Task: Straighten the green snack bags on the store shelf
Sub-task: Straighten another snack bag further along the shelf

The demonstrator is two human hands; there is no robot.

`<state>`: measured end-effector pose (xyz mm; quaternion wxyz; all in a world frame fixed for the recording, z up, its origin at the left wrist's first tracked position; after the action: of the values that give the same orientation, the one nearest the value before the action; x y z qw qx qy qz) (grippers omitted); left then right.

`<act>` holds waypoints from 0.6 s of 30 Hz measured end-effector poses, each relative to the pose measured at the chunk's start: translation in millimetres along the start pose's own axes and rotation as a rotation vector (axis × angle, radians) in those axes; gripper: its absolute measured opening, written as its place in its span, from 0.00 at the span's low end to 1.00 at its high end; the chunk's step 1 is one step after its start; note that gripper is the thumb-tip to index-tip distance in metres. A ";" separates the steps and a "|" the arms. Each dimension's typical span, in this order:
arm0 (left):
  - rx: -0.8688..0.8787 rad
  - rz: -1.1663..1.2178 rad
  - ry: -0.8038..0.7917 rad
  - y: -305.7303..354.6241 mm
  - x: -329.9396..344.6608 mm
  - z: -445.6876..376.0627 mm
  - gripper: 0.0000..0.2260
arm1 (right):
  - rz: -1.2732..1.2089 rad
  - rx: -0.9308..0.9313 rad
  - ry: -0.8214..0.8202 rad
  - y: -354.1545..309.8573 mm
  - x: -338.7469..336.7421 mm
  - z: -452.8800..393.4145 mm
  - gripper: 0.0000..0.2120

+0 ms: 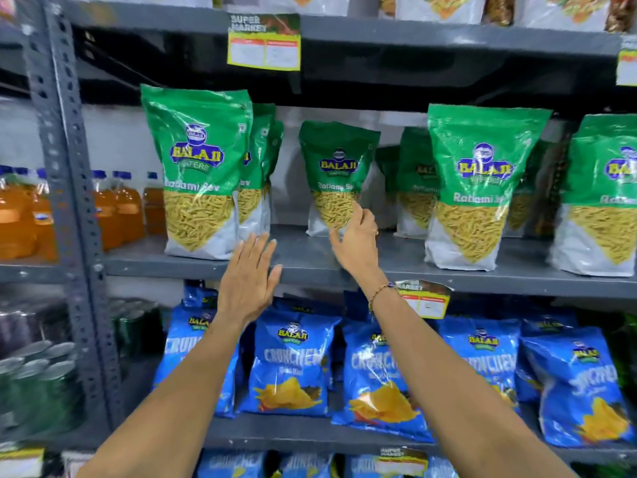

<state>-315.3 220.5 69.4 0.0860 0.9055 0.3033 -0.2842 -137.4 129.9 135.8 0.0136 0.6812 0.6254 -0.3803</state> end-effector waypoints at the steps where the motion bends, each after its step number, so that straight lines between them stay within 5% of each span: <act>1: 0.012 0.001 0.026 -0.3 1.3 -0.3 0.29 | 0.024 0.008 -0.012 1.1 3.4 -5.5 0.33; 8: 0.063 -0.020 0.166 -4.6 8.4 7.1 0.22 | 0.045 0.039 -0.079 -0.6 25.1 -57.5 0.35; 13: 0.080 -0.061 0.291 5.7 5.1 27.3 0.20 | -0.029 0.325 -0.198 16.8 46.4 -65.6 0.46; 18: 0.106 -0.147 0.356 -22.7 32.6 -3.5 0.19 | -0.157 0.408 -0.177 1.1 97.3 -111.5 0.54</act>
<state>-305.9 256.1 54.3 -0.0379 0.9200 0.3637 -0.1409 -87.5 266.7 162.5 -0.0992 0.5830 0.5831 -0.5571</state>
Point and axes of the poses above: each hand's wrist, its own z-axis away from the middle knuckle, its own x-axis out of the palm, y = z × x, the point moved 5 cm from there along -z, towards the middle knuckle
